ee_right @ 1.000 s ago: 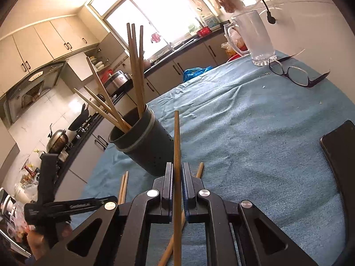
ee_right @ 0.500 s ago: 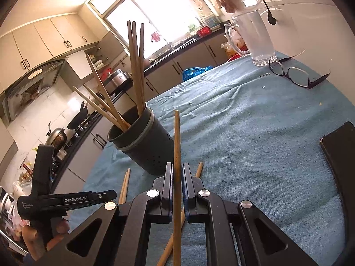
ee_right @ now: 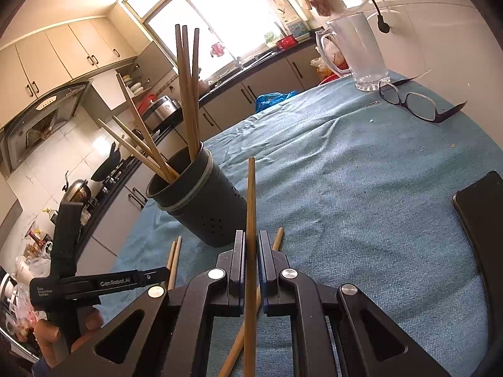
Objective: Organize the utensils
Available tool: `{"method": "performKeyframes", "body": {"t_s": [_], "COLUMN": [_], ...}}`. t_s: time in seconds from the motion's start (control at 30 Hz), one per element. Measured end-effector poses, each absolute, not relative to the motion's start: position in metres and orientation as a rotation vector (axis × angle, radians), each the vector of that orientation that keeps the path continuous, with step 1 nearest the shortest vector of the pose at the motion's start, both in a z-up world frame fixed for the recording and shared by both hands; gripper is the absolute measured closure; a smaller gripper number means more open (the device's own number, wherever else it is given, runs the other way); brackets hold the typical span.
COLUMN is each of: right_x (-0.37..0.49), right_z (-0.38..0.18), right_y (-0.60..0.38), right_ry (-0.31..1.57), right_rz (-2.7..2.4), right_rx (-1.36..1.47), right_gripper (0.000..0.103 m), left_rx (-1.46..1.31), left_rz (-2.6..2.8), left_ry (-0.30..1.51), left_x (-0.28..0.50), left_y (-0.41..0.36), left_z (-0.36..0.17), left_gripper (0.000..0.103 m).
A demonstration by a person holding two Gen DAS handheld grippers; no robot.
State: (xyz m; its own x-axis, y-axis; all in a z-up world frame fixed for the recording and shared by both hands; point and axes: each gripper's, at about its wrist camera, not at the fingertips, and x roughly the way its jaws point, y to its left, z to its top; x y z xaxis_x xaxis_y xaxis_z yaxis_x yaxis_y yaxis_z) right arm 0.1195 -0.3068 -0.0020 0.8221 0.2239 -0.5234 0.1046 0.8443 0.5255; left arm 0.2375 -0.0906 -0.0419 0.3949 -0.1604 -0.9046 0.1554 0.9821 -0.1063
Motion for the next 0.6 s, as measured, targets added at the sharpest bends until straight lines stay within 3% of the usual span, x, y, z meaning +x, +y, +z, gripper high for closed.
{"method": "performKeyframes", "body": {"t_s": [0.1,0.6], "right_x": [0.119,0.109], "right_z": [-0.002,0.009], "right_y": [-0.307,-0.31], "right_ry": [0.61,0.561], "right_rz": [0.067,0.049], "right_rx": [0.568,0.59], "right_gripper": [0.095,0.095], "left_rx": [0.04,-0.016], "left_rz": [-0.169,-0.194], "left_ry": [1.109,0.869], "left_x": [0.235,0.182], "left_y": [-0.096,-0.074], "left_z": [-0.043,0.024], "left_gripper": [0.096,0.097]}}
